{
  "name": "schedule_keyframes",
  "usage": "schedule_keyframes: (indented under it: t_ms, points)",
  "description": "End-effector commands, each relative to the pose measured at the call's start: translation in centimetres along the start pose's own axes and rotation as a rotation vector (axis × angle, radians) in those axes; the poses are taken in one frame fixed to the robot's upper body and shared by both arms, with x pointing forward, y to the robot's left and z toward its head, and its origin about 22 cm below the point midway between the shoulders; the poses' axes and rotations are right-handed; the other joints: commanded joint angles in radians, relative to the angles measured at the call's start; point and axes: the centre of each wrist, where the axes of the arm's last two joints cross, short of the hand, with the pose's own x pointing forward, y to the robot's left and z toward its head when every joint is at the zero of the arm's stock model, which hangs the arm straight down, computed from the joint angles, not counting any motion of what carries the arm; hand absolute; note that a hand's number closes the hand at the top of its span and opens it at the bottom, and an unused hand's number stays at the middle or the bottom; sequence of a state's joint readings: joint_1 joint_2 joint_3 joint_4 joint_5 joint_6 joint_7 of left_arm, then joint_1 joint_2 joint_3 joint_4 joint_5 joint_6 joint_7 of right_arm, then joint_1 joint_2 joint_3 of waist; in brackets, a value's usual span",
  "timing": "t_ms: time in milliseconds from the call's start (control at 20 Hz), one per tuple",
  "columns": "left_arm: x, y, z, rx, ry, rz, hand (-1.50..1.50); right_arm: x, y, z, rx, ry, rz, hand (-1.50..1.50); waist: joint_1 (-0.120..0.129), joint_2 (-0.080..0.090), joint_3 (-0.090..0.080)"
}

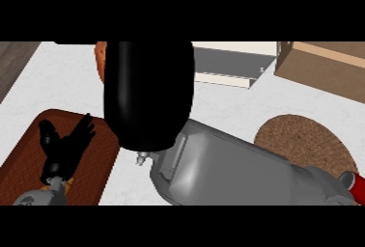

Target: Pick the sweet potato from the placemat and place it in the tiered shelf

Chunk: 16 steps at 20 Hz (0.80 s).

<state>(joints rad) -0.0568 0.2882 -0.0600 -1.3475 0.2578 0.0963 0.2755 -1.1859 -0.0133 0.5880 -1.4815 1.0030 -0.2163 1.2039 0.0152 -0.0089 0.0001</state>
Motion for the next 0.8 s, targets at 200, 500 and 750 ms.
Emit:
schedule_keyframes:
  t_ms: [200,500,750]
  points:
    - [-1.7,0.6,1.1,0.003,0.014,0.003,0.0,0.9,-3.9,-5.1,-0.064,0.212,-0.006,1.5,-0.009,0.004,0.0]
    - [-1.1,-0.3,-0.1,0.003,0.004,0.0,0.0,0.1,-4.3,-9.7,-0.017,0.205,0.038,1.5,-0.004,0.01,-0.001]
    - [-0.6,0.5,-0.3,-0.012,0.006,0.014,0.0,-2.6,-5.9,-12.6,0.041,0.189,0.063,1.5,-0.006,0.011,-0.001]
